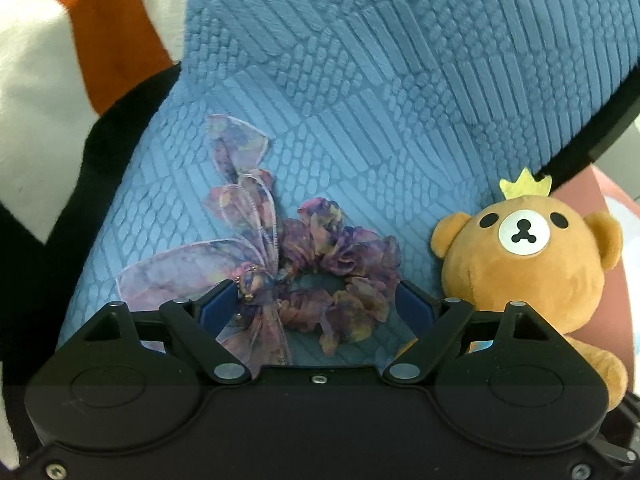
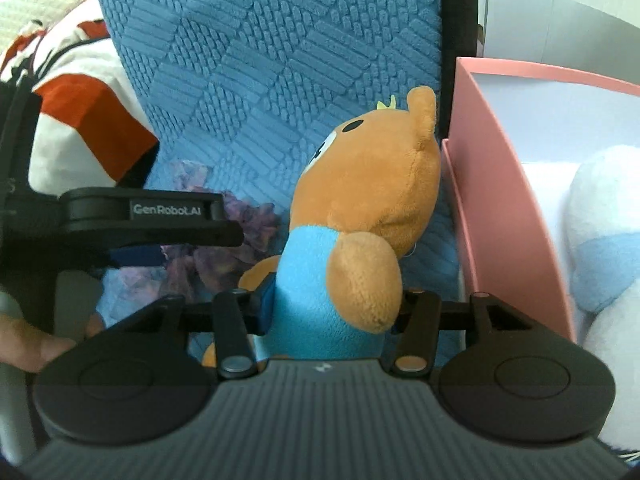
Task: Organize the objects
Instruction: 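Lift the scrunchie with the left gripper while the right gripper lifts the teddy bear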
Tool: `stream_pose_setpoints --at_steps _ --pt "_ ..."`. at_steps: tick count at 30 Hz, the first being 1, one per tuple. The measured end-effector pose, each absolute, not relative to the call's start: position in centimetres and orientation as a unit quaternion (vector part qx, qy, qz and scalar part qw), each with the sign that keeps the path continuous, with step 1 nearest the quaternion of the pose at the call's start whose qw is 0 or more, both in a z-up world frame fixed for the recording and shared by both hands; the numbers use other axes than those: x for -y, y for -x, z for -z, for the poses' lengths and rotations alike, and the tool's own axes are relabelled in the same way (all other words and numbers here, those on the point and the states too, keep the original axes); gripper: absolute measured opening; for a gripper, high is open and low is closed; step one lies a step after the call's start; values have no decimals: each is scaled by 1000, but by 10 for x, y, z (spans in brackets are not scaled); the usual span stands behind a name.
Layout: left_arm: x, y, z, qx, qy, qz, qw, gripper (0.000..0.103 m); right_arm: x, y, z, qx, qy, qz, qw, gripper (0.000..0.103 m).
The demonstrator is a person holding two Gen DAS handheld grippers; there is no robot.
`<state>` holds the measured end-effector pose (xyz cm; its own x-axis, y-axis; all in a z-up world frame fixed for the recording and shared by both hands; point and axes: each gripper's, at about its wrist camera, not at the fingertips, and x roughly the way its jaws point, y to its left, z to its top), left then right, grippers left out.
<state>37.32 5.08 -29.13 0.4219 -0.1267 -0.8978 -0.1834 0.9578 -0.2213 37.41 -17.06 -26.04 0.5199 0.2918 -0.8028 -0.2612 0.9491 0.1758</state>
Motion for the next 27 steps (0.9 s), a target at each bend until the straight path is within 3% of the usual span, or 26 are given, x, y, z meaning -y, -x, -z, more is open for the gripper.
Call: stream_pose_setpoints --at_steps 10,16,18,20,27 --pt "-27 -380 312 -546 85 -29 833 84 168 -378 264 -477 -1 -166 863 54" --pt "-23 -378 316 -529 56 -43 845 57 178 -373 256 -475 -11 -170 863 54" --pt "-25 -376 315 -525 54 -47 848 38 179 -371 255 -477 -12 -175 861 54" --pt "-30 -373 314 -523 71 -42 848 28 179 -369 255 -479 -15 -180 859 54" --pt "-54 -350 290 -511 145 -9 847 25 183 -354 247 -466 -21 -192 863 54"
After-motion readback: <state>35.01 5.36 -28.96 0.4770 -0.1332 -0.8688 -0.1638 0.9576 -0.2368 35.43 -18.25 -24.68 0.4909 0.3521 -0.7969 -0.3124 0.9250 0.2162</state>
